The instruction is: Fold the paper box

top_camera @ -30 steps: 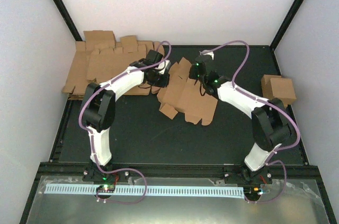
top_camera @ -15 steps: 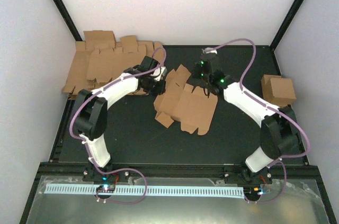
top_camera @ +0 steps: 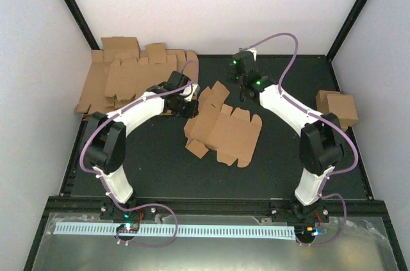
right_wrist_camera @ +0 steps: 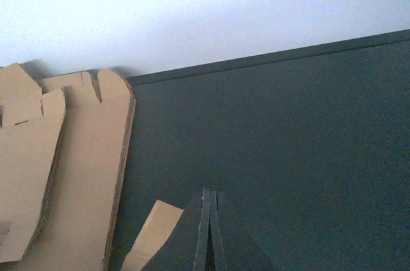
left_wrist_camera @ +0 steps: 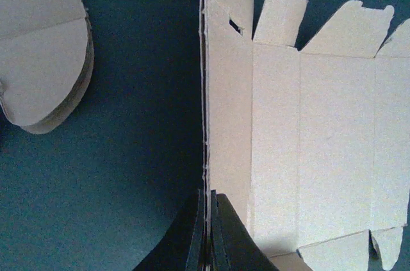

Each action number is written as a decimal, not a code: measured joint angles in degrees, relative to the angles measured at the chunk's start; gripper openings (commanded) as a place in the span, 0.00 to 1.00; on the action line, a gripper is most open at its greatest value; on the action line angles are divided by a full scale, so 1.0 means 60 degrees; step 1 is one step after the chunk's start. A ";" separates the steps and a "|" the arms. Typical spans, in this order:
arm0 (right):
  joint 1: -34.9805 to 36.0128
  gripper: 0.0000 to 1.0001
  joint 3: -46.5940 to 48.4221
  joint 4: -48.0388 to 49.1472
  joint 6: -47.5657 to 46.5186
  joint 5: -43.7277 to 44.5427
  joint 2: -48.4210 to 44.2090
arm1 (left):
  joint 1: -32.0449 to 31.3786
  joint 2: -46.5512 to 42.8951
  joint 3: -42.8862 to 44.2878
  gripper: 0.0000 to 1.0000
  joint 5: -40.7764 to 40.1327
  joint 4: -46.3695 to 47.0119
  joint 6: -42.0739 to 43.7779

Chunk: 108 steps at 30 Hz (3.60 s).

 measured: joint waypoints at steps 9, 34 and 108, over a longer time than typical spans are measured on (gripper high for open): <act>0.0000 0.03 -0.0710 0.0168 -0.0069 -0.0200 -0.0718 | 0.0000 -0.0397 -0.0444 0.02 0.0018 -0.0237 0.0076; 0.0000 0.02 -0.2983 0.0572 -0.0240 -0.2014 -0.2532 | -0.0007 -0.1366 -0.1180 0.02 0.0423 -0.1300 0.0838; 0.0000 0.02 -0.6441 -0.0401 -0.0284 -0.6885 -0.2120 | -0.2433 -0.2484 -0.1075 0.02 -0.3220 -0.2645 0.3246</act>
